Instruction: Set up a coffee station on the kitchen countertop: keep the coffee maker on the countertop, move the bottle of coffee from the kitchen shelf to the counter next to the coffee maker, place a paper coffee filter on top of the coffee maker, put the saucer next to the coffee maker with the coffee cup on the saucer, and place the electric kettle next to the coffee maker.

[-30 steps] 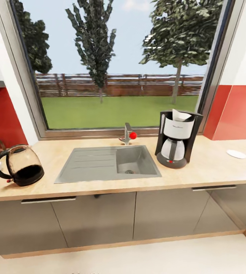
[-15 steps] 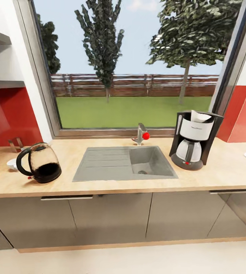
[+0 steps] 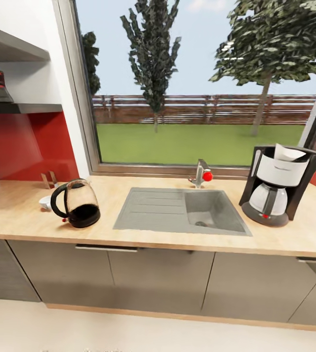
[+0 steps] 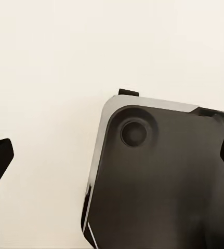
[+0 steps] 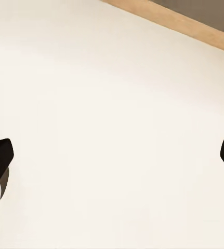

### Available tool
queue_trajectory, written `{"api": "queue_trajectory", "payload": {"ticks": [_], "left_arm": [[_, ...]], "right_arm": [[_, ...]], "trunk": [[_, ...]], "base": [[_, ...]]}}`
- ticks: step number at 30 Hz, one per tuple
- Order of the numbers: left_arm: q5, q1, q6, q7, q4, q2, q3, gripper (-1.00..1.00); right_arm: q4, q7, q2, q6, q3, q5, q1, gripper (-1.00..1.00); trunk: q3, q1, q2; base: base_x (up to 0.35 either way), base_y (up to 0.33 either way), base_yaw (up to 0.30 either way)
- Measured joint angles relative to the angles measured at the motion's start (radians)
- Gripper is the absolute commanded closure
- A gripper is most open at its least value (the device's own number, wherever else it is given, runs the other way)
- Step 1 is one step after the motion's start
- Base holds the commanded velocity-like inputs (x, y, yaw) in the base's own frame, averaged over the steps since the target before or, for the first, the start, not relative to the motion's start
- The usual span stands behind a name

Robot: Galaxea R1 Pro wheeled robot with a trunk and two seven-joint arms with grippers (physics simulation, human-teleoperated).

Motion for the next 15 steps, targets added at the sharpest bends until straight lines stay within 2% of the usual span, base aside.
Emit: {"api": "queue_trajectory", "payload": {"ticks": [6,13,15], "left_arm": [[0.000,0.000,0.000,0.000,0.000,0.000,0.001,-1.00],[0.000,0.000,0.000,0.000,0.000,0.000,0.001,-1.00],[0.000,0.000,0.000,0.000,0.000,0.000,0.001,-1.00]], "right_arm": [[0.000,0.000,0.000,0.001,0.000,0.000,0.000,-1.00],[0.000,0.001,0.002,0.002,0.001,0.003,0.000,-1.00],[0.000,0.001,0.012,0.002,0.001,0.005,0.000,-1.00]], "trunk": [[0.000,0.000,0.000],[0.000,0.000,0.000],[0.000,0.000,0.000]], "base": [[0.012,0.012,0.236],[0.176,0.170,0.049],[0.217,0.192,0.159]]}}
